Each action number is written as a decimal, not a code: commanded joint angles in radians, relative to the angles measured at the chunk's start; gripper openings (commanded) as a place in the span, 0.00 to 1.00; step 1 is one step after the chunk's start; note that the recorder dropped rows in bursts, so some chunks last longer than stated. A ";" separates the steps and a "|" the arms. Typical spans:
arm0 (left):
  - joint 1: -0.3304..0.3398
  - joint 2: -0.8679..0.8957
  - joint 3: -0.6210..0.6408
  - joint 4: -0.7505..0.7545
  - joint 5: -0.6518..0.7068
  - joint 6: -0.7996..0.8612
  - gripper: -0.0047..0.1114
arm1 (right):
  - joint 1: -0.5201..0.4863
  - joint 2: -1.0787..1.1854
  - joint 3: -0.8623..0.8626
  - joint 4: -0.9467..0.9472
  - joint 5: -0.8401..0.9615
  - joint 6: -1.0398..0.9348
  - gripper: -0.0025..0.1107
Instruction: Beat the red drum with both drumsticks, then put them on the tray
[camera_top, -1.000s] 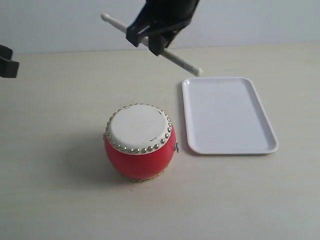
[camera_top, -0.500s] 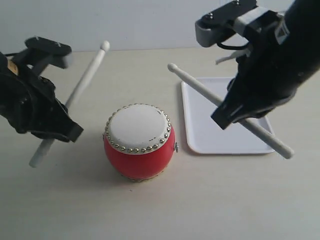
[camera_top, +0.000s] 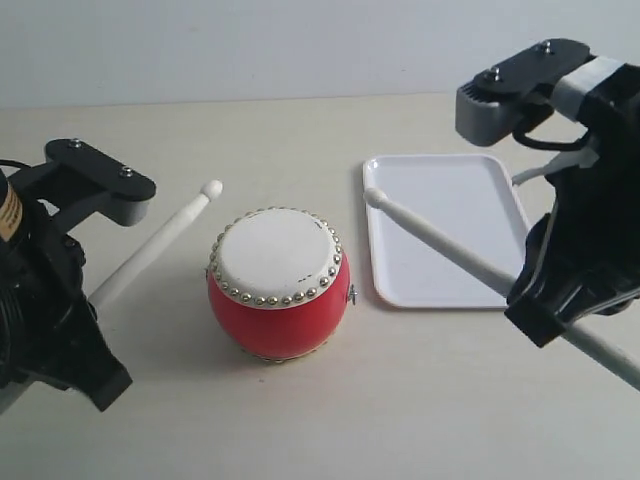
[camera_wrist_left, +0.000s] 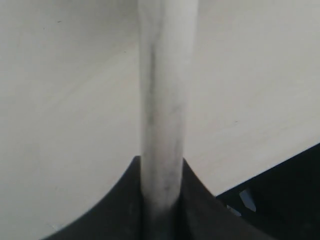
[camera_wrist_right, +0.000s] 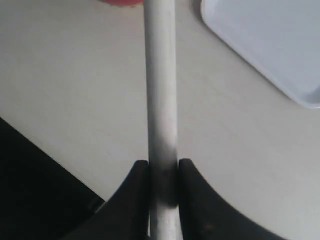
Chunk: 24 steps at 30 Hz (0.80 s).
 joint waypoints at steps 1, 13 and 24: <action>-0.055 -0.007 -0.008 0.016 0.015 -0.027 0.04 | -0.001 0.029 0.032 0.018 -0.033 -0.049 0.02; -0.060 0.117 0.018 0.066 -0.027 -0.043 0.04 | -0.001 0.209 -0.001 0.056 -0.148 -0.103 0.02; -0.060 0.116 -0.047 0.164 0.015 -0.073 0.04 | -0.001 0.247 -0.162 0.072 -0.107 -0.107 0.02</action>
